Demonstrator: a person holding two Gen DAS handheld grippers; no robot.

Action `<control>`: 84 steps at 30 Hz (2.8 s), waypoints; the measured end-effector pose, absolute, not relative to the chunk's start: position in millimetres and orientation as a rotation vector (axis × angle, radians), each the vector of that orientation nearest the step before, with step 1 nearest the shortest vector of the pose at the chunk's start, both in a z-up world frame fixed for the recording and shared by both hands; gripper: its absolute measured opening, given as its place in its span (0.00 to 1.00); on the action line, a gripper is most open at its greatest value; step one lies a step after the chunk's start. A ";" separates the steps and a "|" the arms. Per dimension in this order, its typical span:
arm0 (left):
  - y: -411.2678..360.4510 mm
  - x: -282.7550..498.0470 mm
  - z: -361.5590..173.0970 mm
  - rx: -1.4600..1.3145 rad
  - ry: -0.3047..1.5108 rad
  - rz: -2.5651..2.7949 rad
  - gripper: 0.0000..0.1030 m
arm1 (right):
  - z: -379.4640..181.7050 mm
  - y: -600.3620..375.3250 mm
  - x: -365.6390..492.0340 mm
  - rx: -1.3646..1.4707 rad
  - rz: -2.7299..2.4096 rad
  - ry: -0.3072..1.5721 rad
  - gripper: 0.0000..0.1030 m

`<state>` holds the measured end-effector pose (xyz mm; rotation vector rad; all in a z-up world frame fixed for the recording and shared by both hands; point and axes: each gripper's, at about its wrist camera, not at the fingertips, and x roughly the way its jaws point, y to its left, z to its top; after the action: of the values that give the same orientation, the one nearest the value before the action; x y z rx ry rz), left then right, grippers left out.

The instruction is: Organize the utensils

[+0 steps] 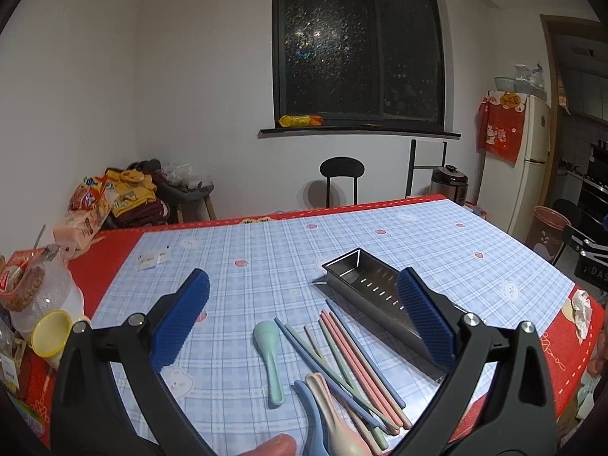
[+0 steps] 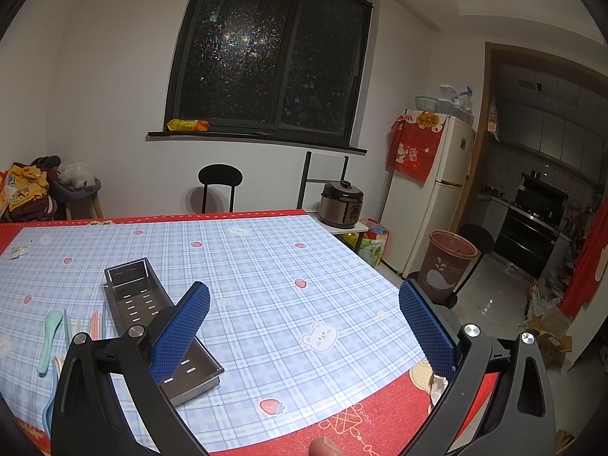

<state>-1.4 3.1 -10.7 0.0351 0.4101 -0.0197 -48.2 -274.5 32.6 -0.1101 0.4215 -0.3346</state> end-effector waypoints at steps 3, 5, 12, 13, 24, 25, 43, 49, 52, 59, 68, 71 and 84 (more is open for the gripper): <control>2.8 1.5 -13.5 0.042 0.430 0.013 0.95 | 30.7 -274.8 -46.5 -0.107 -0.326 0.429 0.95; -0.2 3.8 -16.3 0.069 0.451 0.054 0.95 | 29.9 -274.1 -46.2 -0.105 -0.323 0.432 0.95; 5.3 4.7 -24.3 0.039 0.481 -0.024 0.95 | 24.1 -274.9 -41.9 -0.071 -0.254 0.446 0.95; 7.8 5.8 -25.3 0.024 0.489 -0.042 0.95 | 23.7 -274.4 -40.7 -0.061 -0.234 0.447 0.95; 38.6 -5.1 -47.0 0.032 0.481 -0.073 0.95 | -8.6 -244.8 -22.3 0.017 0.161 0.524 0.95; 41.4 -6.3 -49.3 0.034 0.485 -0.070 0.95 | -12.4 -238.9 -22.0 0.024 0.206 0.526 0.95; 57.3 -27.1 -111.8 0.008 0.665 -0.111 0.95 | -66.6 -182.9 -15.9 0.009 0.464 0.671 0.95; 39.3 -33.3 -130.9 0.014 0.718 -0.141 0.94 | -75.6 -179.9 -19.0 0.050 0.529 0.681 0.95; 34.2 -33.3 -136.1 0.012 0.736 -0.150 0.94 | -84.6 -180.0 -17.0 0.069 0.534 0.707 0.95; 29.2 -31.7 -134.2 0.009 0.748 -0.163 0.87 | -92.7 -184.0 -15.2 0.084 0.546 0.719 0.93; 5.7 -26.5 -149.0 0.084 0.818 -0.175 0.64 | -94.4 -182.7 -18.4 0.071 0.564 0.720 0.82; 3.9 -24.7 -151.4 0.090 0.827 -0.180 0.59 | -96.1 -182.8 -17.8 0.072 0.567 0.728 0.78; 16.2 -22.0 -160.8 0.047 0.876 -0.196 0.47 | -101.3 -175.9 -18.1 0.072 0.602 0.763 0.69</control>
<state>-21.9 16.2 -160.8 0.0465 0.8762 -0.1964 -18.1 -175.9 -101.3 0.0720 0.7626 0.6024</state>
